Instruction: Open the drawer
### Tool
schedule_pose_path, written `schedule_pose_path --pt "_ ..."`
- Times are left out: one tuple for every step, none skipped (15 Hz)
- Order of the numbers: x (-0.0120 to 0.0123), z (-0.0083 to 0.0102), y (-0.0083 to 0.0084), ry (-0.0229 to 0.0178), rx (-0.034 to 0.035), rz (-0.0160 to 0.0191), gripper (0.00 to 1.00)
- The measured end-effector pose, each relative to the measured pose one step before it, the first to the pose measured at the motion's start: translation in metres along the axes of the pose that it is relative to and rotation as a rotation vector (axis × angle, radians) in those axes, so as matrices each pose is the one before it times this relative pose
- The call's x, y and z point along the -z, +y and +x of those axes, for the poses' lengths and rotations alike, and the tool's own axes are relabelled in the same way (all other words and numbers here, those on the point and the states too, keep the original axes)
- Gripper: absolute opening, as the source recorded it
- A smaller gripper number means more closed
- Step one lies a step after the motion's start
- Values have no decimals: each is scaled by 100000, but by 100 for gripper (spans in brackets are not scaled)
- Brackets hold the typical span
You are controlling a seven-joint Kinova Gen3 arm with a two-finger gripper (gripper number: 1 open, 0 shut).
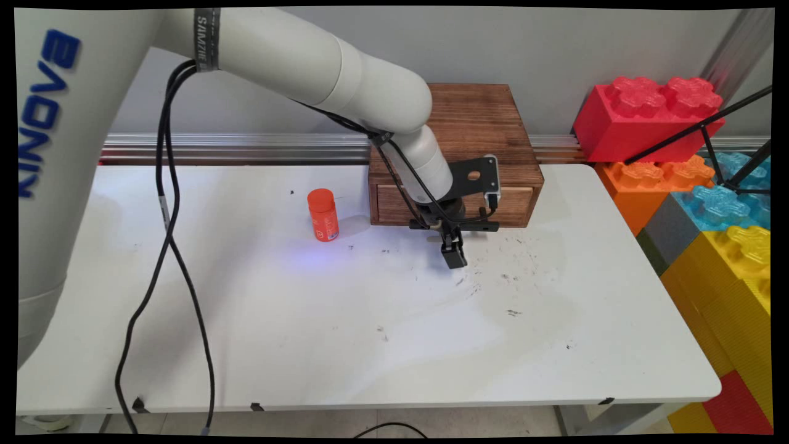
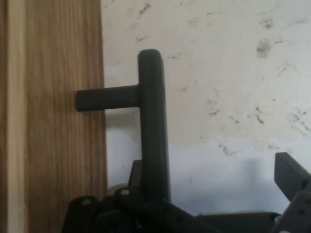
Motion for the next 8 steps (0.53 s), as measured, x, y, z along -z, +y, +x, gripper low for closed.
schedule_pose_path --pt "-8 -28 118 34 596 -300 100" --pt "-1 -47 190 22 557 -402 100" --pt "2 -44 241 14 438 -460 100" --pt "33 -57 242 63 404 -370 100" --pt "32 -57 210 38 297 -320 100" --pt "52 -51 273 105 272 -336 100" --pt "57 -36 239 136 202 -236 100" --pt "101 -37 382 208 144 -309 100"
